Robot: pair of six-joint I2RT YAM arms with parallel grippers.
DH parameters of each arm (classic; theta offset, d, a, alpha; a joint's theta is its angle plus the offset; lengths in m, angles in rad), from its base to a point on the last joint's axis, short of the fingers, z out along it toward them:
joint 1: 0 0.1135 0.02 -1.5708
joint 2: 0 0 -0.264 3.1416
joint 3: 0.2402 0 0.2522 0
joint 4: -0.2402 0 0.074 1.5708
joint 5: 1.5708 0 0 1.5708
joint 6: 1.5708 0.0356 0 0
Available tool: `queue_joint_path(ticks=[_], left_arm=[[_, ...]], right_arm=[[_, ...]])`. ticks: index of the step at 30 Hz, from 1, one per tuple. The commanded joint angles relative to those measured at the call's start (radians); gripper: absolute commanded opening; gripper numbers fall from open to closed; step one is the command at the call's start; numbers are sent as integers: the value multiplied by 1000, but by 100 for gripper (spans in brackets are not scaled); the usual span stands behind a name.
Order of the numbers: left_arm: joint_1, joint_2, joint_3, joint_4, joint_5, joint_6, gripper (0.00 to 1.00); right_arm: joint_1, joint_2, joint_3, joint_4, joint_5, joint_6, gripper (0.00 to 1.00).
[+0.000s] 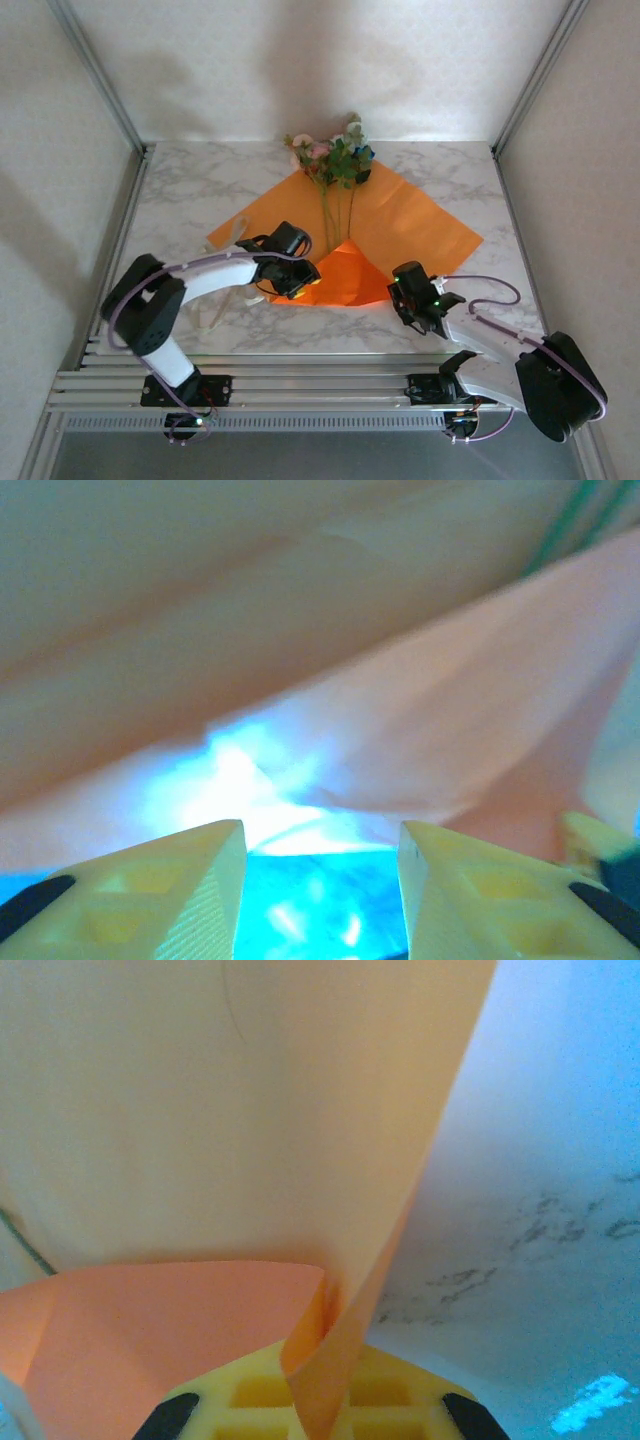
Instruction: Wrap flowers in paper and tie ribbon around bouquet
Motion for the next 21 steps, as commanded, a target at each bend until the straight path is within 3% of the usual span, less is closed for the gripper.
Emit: queue_joint_path(ticks=[1,5,10,15,21], left_arm=[[-24,-113,-61,-54,-40,-147,45],[-46,-287,-201,-54,-73,-293,47],[-71,-424,-451,267,-113,-519,48],[-63,-337,-563,586,-221,-550,48],[-66,-218,-531,683,-238,-499,43]], right_arm=[[-5,31,37,-129,-16,37,0],[-5,31,48,-150,-11,43,0],[-6,59,80,-161,-34,40,0],[-12,72,87,-156,-41,35,0],[-33,77,88,-168,-60,29,0]])
